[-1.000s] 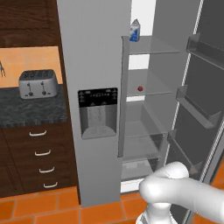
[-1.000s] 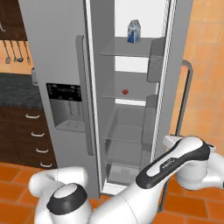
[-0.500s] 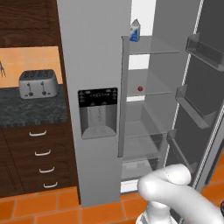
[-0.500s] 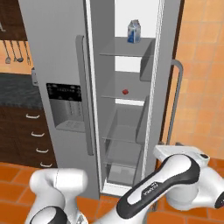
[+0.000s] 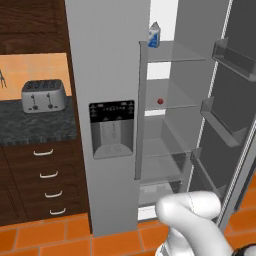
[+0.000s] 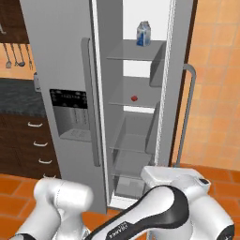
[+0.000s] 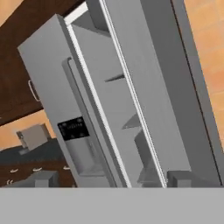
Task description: Take the strawberry from the fridge and place it on top of the pancake, located on the dining counter.
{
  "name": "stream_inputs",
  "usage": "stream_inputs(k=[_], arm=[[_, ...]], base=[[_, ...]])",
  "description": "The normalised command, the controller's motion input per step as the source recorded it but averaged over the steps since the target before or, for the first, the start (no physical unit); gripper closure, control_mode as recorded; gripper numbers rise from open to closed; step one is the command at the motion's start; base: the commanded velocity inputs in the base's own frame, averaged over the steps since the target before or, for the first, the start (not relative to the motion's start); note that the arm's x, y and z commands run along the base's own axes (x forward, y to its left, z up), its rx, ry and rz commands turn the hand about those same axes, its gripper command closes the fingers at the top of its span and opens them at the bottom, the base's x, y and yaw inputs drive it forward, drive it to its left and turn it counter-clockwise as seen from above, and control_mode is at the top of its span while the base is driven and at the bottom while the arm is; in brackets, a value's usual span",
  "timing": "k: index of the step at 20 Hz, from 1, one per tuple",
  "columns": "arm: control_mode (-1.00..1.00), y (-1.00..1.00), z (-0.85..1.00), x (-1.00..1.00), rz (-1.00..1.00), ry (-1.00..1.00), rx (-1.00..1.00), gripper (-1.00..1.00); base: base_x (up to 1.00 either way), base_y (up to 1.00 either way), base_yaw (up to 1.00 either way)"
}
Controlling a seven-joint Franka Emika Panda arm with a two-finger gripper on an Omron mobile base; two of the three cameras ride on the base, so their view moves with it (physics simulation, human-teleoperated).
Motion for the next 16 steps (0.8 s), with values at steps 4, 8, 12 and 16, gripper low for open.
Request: stream_inputs(k=[4, 8, 12, 16], arm=[[-1.0, 1.0, 0.32, -0.38, -0.11, 0.39, -0.09, -1.0], [-1.0, 1.0, 0.43, -0.4, -0.16, 0.28, -0.17, -1.0], [-1.0, 1.0, 0.51, -0.33, -0.22, 0.28, -0.24, -1.0], [-1.0, 1.0, 0.81, -0.07, -0.13, 0.32, -0.35, -1.0]], base=[[0.0, 0.0, 0.0], [0.0, 0.0, 0.0], [0.0, 0.0, 0.0], [0.0, 0.0, 0.0]])
